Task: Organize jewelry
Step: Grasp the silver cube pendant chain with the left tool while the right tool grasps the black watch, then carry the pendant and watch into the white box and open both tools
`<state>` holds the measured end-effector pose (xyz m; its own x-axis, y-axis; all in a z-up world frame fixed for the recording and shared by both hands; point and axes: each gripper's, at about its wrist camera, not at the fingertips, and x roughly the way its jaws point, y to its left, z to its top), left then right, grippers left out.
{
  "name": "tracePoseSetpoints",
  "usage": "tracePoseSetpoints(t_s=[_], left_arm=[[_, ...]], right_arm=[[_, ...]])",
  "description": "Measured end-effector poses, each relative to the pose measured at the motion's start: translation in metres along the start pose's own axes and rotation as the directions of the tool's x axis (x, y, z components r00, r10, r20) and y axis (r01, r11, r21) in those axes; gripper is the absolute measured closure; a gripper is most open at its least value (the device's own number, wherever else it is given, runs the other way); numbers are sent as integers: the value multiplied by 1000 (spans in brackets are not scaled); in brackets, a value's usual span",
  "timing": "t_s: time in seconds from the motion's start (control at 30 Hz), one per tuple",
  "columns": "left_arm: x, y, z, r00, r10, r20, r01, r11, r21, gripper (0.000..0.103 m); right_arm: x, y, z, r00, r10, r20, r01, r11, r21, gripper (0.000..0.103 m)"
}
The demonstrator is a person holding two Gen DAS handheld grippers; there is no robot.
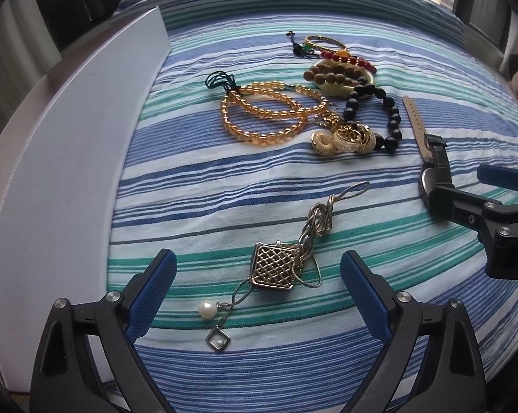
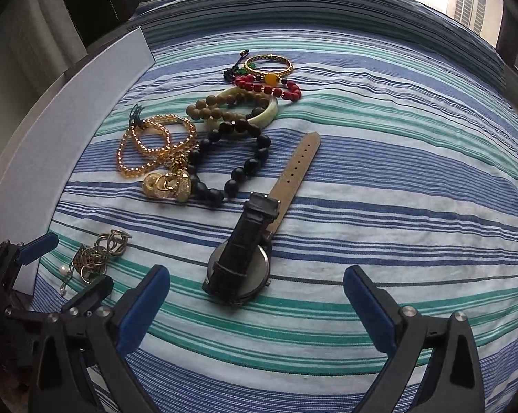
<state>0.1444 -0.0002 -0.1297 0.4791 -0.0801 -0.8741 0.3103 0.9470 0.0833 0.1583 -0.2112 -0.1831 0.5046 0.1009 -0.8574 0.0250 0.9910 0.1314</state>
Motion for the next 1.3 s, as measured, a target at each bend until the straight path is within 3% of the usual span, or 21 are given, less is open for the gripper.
tracePoseSetpoints(t_s=[0.33,0.43,0.5,0.67,0.77,0.9,1.0,1.03,1.07,1.13,1.3], left_arm=[[8,3,1,1000,3,-1,-3,1000,-9,7],[9,4,1,1000,0,-4,0,1000,-6,12],[9,4,1,1000,-17,-1,17,1000,0,19],[7,0,1,998,-53,16,53,998,28,39],[6,-5,3,995,-95,14,94,995,40,66],[4,-14,2,998,-64,28,62,996,62,69],[5,-8,1,996,-85,21,84,996,21,70],[4,-5,1,996,-89,17,89,996,3,70],[3,-1,-1,996,-93,16,93,996,-15,70],[-1,6,-4,994,-106,17,106,993,-44,70],[-28,21,-9,989,-136,54,140,985,-98,70]], right_arm=[[10,8,5,999,-34,-12,33,999,-26,1],[12,7,7,999,-37,-17,37,999,-18,1],[10,0,9,999,-25,-24,25,1000,12,1],[3,-38,19,996,65,-57,-52,976,210,1],[5,-37,22,988,125,-93,-100,966,237,1],[18,-11,18,985,118,-127,-93,978,188,1],[25,13,12,995,3,-100,6,996,87,1],[25,20,11,996,-43,-79,47,998,43,11],[23,24,9,994,-94,-50,95,995,11,33],[19,21,10,994,-112,-18,112,994,0,62],[5,-5,10,999,17,-37,-13,996,83,63]])
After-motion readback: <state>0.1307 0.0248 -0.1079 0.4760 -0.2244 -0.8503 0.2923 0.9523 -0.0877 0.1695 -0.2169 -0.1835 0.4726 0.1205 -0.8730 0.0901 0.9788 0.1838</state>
